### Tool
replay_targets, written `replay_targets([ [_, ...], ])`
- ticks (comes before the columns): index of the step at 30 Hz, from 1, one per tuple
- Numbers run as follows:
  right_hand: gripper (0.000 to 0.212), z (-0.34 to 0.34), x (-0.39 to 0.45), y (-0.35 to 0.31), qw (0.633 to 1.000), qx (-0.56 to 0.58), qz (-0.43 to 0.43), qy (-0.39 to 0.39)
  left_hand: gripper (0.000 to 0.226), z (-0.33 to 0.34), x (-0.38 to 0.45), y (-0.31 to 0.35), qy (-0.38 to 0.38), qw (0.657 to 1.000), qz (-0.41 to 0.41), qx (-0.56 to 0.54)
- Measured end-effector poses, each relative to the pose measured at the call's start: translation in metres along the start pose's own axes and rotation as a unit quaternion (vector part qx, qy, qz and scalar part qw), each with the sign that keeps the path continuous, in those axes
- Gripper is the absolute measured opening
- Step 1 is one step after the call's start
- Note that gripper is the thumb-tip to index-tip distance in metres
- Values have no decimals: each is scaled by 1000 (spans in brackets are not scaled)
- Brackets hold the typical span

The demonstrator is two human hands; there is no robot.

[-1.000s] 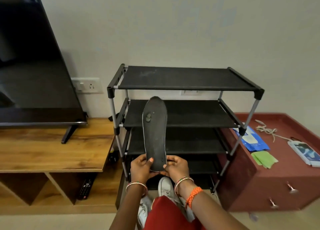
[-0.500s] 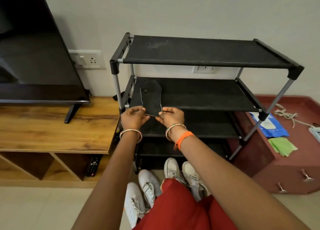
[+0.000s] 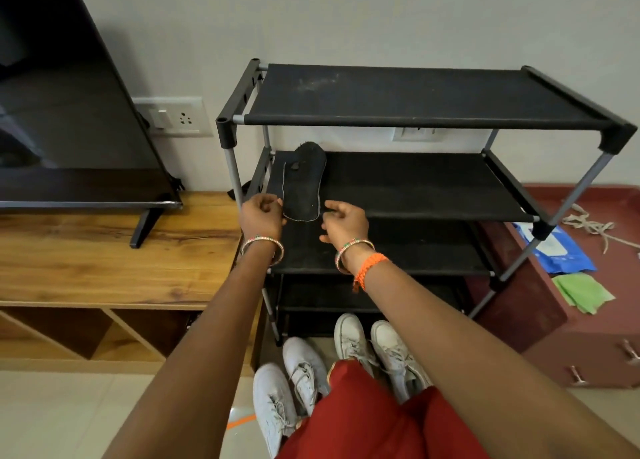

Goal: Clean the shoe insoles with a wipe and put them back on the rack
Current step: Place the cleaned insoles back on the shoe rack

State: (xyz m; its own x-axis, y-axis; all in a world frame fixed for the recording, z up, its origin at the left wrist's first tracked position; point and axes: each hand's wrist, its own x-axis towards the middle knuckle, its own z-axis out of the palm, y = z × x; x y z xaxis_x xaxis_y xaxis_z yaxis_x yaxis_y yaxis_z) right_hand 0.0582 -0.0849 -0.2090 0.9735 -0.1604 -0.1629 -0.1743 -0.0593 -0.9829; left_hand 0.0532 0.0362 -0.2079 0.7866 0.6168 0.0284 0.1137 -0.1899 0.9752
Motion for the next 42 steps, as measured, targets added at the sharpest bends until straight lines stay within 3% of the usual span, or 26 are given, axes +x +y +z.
replay_targets([
  [2,25,-20,-7,14,998,-39,-52,13,11,1,-24,-9,40,999,7,11],
  [4,24,-51,-17,39,987,-110,-112,26,12,7,-54,-27,15,1000,11,21],
  [8,22,-133,-41,96,952,-252,-146,89,21,46,-119,-55,-215,970,11,113],
  [13,23,-251,-56,169,906,-422,9,44,23,128,-206,-53,-463,855,104,211],
  [16,25,-328,-72,216,885,-449,122,24,23,189,-257,-62,-556,784,122,247],
  [22,25,-444,-107,321,884,-311,318,144,23,303,-351,-113,-674,669,113,293],
  [28,31,-466,-132,421,814,-220,505,183,23,367,-404,-185,-746,544,167,346],
  [36,48,-432,-81,505,773,-82,580,242,23,409,-372,-264,-744,497,185,408],
  [42,30,-426,-62,522,746,-36,584,320,21,419,-371,-275,-728,538,168,390],
])
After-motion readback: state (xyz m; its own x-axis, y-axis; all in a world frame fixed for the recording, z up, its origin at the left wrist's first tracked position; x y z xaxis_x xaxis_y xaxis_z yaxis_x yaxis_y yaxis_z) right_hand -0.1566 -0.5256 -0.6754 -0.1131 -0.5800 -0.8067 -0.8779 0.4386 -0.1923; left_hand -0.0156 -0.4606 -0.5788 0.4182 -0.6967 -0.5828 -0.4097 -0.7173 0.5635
